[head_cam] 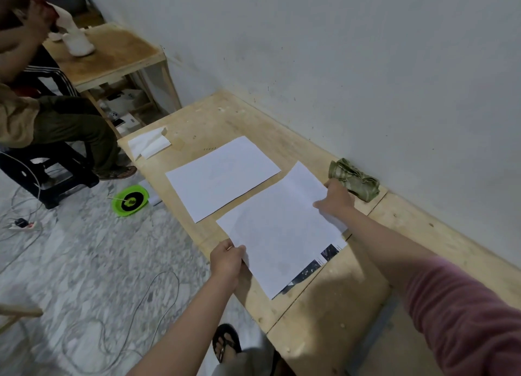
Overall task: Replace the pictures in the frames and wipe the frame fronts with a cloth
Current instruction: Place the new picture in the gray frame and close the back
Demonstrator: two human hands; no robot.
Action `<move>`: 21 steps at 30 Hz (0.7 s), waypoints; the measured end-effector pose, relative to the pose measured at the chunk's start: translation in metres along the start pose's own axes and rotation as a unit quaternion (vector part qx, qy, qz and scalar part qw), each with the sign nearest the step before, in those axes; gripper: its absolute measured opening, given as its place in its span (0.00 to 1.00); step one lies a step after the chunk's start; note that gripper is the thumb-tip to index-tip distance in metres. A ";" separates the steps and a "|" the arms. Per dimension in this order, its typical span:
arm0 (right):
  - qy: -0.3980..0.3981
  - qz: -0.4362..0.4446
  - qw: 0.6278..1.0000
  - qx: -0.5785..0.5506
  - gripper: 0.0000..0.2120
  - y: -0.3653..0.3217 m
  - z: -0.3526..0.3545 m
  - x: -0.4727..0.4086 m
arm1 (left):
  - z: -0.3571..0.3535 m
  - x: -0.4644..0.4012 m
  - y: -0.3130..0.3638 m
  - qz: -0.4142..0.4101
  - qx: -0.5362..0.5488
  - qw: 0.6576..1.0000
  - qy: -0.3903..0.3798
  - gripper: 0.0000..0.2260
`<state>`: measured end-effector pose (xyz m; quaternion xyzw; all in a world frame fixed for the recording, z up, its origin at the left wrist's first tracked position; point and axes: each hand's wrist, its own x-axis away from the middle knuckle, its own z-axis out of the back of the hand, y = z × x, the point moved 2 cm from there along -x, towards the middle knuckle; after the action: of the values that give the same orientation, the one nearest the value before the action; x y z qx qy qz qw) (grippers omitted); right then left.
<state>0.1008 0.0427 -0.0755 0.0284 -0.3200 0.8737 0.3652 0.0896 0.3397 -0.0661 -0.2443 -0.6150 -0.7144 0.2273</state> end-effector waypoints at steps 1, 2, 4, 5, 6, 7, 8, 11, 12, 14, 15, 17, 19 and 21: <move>0.010 0.007 0.999 -0.037 0.13 -0.002 0.008 0.006 | 0.001 -0.001 0.001 -0.007 -0.003 1.000 0.008 0.07; 0.021 0.014 0.997 -0.069 0.09 -0.003 0.015 0.012 | 0.003 -0.003 0.001 -0.019 -0.007 1.000 0.017 0.10; 0.040 0.012 0.991 -0.127 0.06 -0.005 0.032 0.028 | 0.003 -0.003 0.005 -0.039 -0.013 0.999 0.028 0.14; 0.050 0.006 0.987 -0.151 0.07 -0.003 0.041 0.038 | 0.002 -0.002 0.009 -0.045 -0.012 0.999 0.026 0.15; 0.061 0.002 0.984 -0.168 0.08 -0.002 0.049 0.047 | 0.000 -0.001 0.012 -0.052 -0.008 0.998 0.026 0.15; 0.073 -0.007 0.982 -0.176 0.08 0.002 0.058 0.056 | -0.003 0.000 0.016 -0.063 -0.008 0.998 0.024 0.16; 0.094 -0.016 0.979 -0.177 0.07 0.007 0.067 0.070 | -0.007 0.003 0.020 -0.078 -0.020 0.997 0.020 0.17; 0.152 -0.061 0.968 -0.188 0.09 0.032 0.084 0.110 | -0.018 0.020 0.026 -0.121 -0.049 0.991 -0.002 0.16; 0.169 -0.081 0.962 -0.197 0.09 0.042 0.088 0.126 | -0.023 0.025 0.025 -0.126 -0.056 0.990 -0.014 0.15; 0.200 -0.125 0.947 -0.216 0.09 0.066 0.092 0.160 | -0.033 0.036 0.023 -0.135 -0.055 0.988 -0.049 0.12; 0.218 -0.151 0.936 -0.231 0.09 0.081 0.092 0.180 | -0.039 0.041 0.019 -0.136 -0.063 0.986 -0.074 0.12; 0.249 -0.195 0.913 -0.257 0.10 0.109 0.089 0.217 | -0.051 0.051 0.010 -0.136 -0.083 0.980 -0.118 0.08; 0.279 -0.235 0.890 -0.272 0.11 0.136 0.084 0.255 | -0.066 0.064 -0.002 -0.146 -0.128 0.968 -0.162 0.06; 0.300 -0.282 0.870 -0.270 0.12 0.161 0.077 0.291 | -0.080 0.076 -0.018 -0.160 -0.175 0.950 -0.205 0.07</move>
<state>-0.2318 0.0930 -0.0186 -0.2457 -0.3965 0.5798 0.6680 0.0135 0.2614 -0.0417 -0.3202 -0.5450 -0.7719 -0.0673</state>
